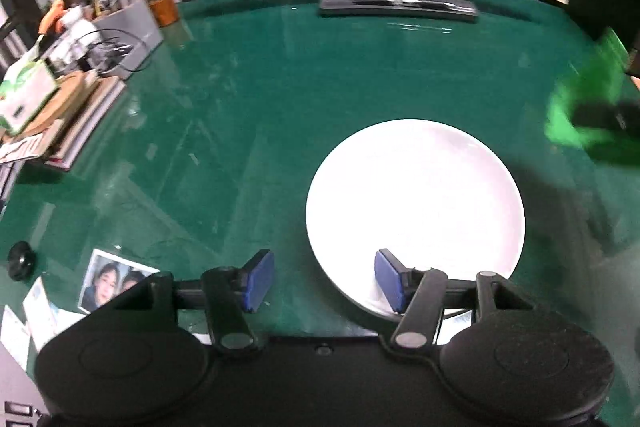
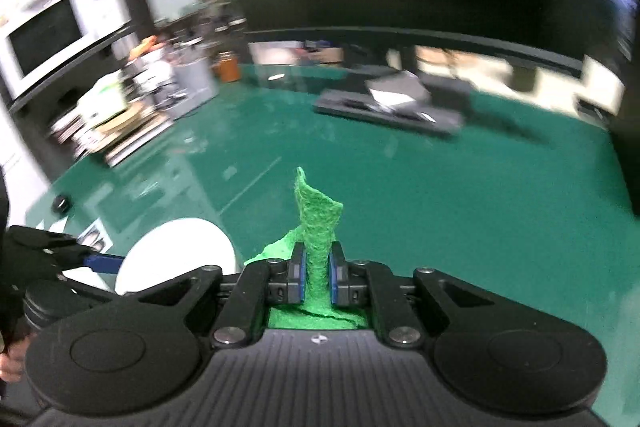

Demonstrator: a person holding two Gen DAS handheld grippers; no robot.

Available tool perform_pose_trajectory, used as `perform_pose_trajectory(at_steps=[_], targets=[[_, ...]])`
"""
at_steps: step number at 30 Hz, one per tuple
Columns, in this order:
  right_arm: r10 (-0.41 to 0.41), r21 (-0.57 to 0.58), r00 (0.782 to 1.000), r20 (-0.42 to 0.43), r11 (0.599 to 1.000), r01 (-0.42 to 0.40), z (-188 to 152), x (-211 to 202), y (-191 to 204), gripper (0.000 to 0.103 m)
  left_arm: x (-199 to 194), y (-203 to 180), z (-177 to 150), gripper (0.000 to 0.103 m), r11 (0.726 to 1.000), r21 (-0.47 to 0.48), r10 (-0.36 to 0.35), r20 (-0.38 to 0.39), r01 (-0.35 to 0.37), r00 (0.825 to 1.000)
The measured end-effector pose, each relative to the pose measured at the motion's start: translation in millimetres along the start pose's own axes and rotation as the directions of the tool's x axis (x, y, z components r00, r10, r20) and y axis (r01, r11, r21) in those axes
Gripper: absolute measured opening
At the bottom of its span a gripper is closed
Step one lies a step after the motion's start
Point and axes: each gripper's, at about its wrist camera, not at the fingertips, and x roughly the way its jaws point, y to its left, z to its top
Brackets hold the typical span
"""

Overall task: Clean bowl
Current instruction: 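Lift the cloth out of the bowl with the right tool, then lower the cloth onto the table and open the right tool while the left tool sets the bowl down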

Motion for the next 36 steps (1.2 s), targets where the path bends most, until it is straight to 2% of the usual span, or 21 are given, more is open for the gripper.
perform_pose_trajectory(at_steps=[3, 6, 8, 9, 10, 11, 12, 15, 17, 18, 20, 21, 23, 24, 27, 31, 36], targets=[[-0.097, 0.08, 0.995, -0.031, 0.992, 0.099, -18, 13, -6, 0.011, 1, -1, 5, 0.055, 1.0, -0.004, 0.028, -0.012, -0.028, 1.0], [-0.142, 0.145, 0.988, -0.068, 0.978, 0.151, -32, 23, -8, 0.019, 1, -2, 6, 0.055, 1.0, 0.005, 0.031, -0.015, -0.031, 0.999], [-0.145, 0.176, 0.986, -0.082, 0.972, 0.158, -39, 26, -7, 0.038, -2, -1, 6, 0.056, 1.0, -0.003, 0.02, -0.017, -0.02, 1.0], [-0.143, 0.194, 0.987, -0.078, 0.969, 0.156, -43, 25, -5, 0.053, -5, -1, 7, 0.057, 1.0, -0.005, 0.013, -0.013, -0.013, 1.0], [-0.141, 0.214, 0.987, -0.074, 0.965, 0.154, -48, 24, -3, 0.073, -8, -2, 8, 0.058, 1.0, -0.002, 0.008, -0.007, -0.008, 1.0], [-0.145, 0.225, 0.987, -0.073, 0.961, 0.158, -50, 23, -1, 0.081, -11, -3, 8, 0.062, 1.0, 0.002, 0.005, -0.002, -0.005, 1.0], [-0.15, 0.235, 0.986, -0.072, 0.958, 0.163, -52, 22, 1, 0.087, -16, -5, 9, 0.066, 1.0, 0.012, 0.001, 0.012, -0.001, 1.0], [-0.166, 0.281, 0.985, -0.048, 0.944, 0.173, -55, 12, 1, 0.088, -26, -8, 12, 0.069, 1.0, 0.024, -0.01, 0.027, 0.01, 1.0], [-0.204, 0.3, 0.978, -0.053, 0.93, 0.21, -53, 5, 2, 0.096, -33, -10, 14, 0.076, 1.0, 0.031, -0.008, 0.037, 0.007, 0.999], [-0.23, 0.302, 0.971, -0.065, 0.923, 0.238, -49, 1, 3, 0.103, -36, -11, 15, 0.079, 0.999, 0.034, 0.0, 0.042, -0.002, 0.999], [-0.261, 0.292, 0.962, -0.075, 0.917, 0.272, -41, -7, 8, 0.102, -43, -11, 18, 0.083, 0.999, 0.038, 0.011, 0.053, -0.013, 0.999], [-0.264, 0.279, 0.962, -0.071, 0.921, 0.273, -37, -12, 12, 0.103, -48, -12, 21, 0.092, 0.999, 0.037, 0.013, 0.05, -0.015, 0.999], [-0.278, 0.232, 0.959, -0.047, 0.931, 0.281, -31, -22, 21, 0.103, -57, -12, 26, 0.102, 0.999, 0.036, 0.023, 0.049, -0.025, 0.999], [-0.288, 0.216, 0.957, -0.044, 0.932, 0.291, -29, -24, 25, 0.103, -61, -12, 27, 0.102, 0.999, 0.036, 0.03, 0.056, -0.032, 0.998], [-0.313, 0.168, 0.943, -0.113, 0.929, 0.329, -19, -26, 33, 0.103, -70, -12, 31, 0.102, 0.999, 0.034, 0.037, 0.062, -0.039, 0.997], [-0.231, 0.273, 0.922, -0.311, 0.908, 0.319, -12, -18, 24, 0.103, -79, -12, 36, 0.102, 0.999, 0.03, 0.014, 0.053, -0.016, 0.998], [-0.228, 0.357, 0.891, -0.393, 0.855, 0.376, -21, -16, 13, 0.103, -79, -15, 33, 0.102, 0.999, 0.04, 0.011, 0.042, -0.013, 0.999]])
